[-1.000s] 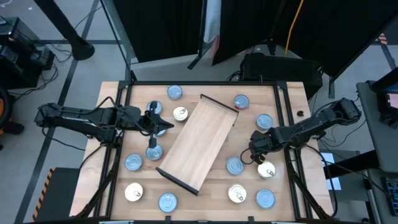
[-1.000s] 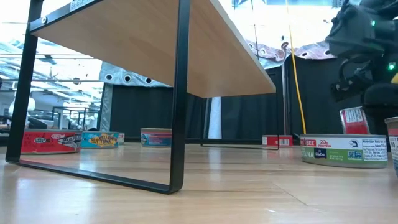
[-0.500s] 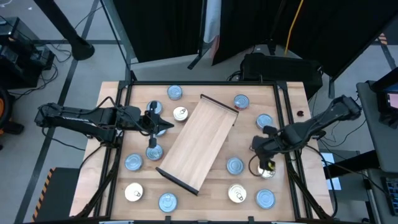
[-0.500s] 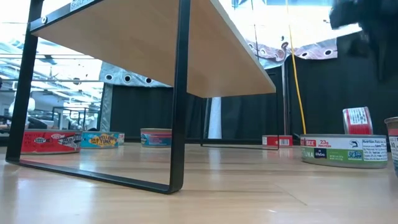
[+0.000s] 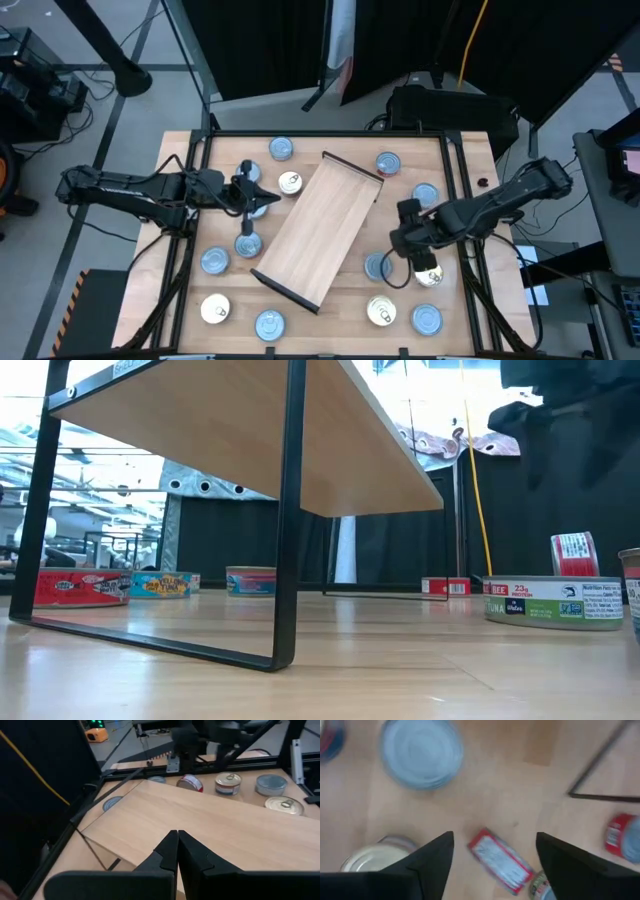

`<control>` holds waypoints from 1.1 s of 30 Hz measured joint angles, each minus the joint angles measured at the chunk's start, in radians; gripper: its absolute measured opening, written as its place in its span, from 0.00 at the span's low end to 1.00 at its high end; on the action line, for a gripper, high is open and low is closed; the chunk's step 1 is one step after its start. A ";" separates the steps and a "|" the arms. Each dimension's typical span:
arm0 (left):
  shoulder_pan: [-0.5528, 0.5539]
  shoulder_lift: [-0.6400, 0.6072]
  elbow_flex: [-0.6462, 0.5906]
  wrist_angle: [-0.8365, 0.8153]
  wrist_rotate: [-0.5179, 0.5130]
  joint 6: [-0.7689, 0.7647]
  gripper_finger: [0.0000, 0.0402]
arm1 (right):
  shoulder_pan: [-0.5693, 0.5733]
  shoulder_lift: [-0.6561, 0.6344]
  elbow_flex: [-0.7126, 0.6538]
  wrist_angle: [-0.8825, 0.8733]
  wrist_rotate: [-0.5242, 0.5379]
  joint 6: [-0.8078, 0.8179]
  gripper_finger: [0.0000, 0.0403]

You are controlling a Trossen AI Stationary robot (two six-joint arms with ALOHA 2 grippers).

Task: Stack canned seafood by type on shelf
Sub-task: Put the red tuna can on the shelf

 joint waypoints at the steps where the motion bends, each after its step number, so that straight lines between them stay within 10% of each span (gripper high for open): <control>1: 0.000 0.000 0.000 0.000 -0.007 0.000 0.03 | -0.006 0.013 0.000 0.000 -0.023 -0.031 0.71; 33: 0.000 0.000 0.000 -0.006 -0.019 0.005 0.03 | -0.166 0.189 -0.062 -0.065 -0.130 -0.541 0.71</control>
